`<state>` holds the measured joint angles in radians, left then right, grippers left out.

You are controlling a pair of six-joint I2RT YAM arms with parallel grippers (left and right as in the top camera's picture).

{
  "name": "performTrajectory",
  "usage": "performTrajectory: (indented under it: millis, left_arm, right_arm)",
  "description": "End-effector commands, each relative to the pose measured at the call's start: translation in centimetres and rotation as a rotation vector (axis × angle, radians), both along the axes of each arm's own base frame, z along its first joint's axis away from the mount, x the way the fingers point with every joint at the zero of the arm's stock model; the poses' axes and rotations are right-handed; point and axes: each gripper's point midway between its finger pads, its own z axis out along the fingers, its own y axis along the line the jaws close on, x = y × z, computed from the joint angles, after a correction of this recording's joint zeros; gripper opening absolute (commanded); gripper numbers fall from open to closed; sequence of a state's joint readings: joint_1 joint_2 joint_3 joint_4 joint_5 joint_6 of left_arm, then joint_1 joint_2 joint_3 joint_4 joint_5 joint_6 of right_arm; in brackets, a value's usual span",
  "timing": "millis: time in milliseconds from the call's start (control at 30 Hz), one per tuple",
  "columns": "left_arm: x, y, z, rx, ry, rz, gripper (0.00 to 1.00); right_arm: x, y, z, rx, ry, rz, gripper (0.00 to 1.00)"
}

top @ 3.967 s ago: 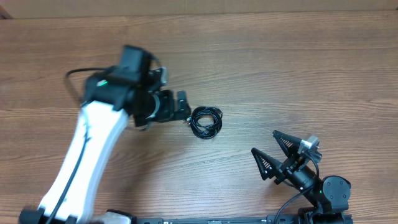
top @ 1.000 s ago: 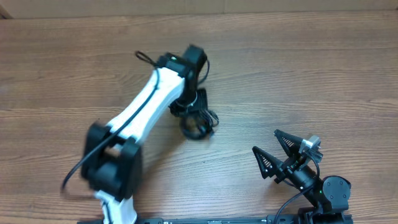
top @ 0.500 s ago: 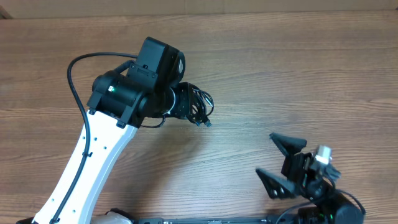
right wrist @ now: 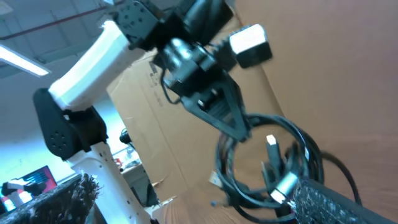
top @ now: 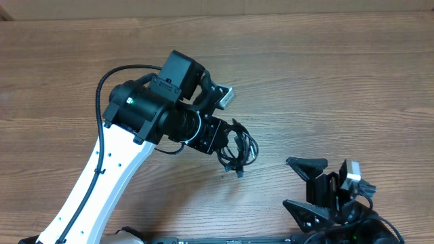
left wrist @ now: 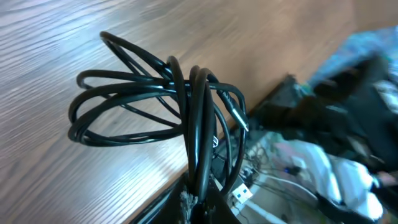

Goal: Untangle cables
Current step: 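Bring the right gripper to the held bundle beside the left gripper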

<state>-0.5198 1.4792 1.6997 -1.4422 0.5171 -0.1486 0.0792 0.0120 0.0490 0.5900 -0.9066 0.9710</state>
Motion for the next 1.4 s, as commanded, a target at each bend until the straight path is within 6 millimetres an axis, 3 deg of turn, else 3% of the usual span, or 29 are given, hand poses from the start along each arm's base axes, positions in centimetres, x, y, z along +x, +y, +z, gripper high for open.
performTrajectory:
  millis: [0,167,267,400,533,633,833,933,1200,1367]
  left_arm:
    - [1.9,2.7,-0.2,0.131,-0.072,0.181,0.04]
    - [3.5,3.0,0.0,0.146,-0.123,0.242,0.04]
    - [3.7,2.9,0.2,0.138,-0.132,0.245,0.04]
    - [4.1,2.6,0.2,0.127,-0.146,0.248,0.04]
    - [4.7,2.3,0.5,0.108,-0.166,0.256,0.04]
    - [5.0,2.1,0.7,0.095,-0.166,0.277,0.04]
    - [5.3,1.9,0.4,0.098,-0.157,0.283,0.04]
    - [5.6,1.8,-0.3,0.110,-0.142,0.281,0.04]
    - [6.7,1.7,-2.7,0.173,-0.077,0.320,0.04]
    - [7.0,1.9,-3.0,0.187,-0.075,0.330,0.04]
  right_arm:
    - [-1.9,-0.7,4.6,0.031,-0.140,-0.049,1.00]
    - [-3.3,-2.3,10.7,0.037,-0.289,-0.223,1.00]
    - [-3.0,-3.0,13.7,-0.072,-0.292,-0.365,1.00]
    - [-0.5,-4.3,14.4,-0.271,-0.092,-0.510,1.00]
    - [2.7,-5.6,11.3,-0.427,0.263,-0.563,1.00]
    - [4.1,-5.0,8.6,-0.505,0.474,-0.482,1.00]
    - [4.8,-0.4,7.2,-0.490,0.603,-0.098,1.00]
    - [6.1,0.5,6.2,-0.484,0.677,-0.014,1.00]
    - [10.4,0.0,-1.8,-0.575,1.056,-0.015,1.00]
    - [11.8,2.1,-5.9,-0.638,1.143,0.075,1.00]
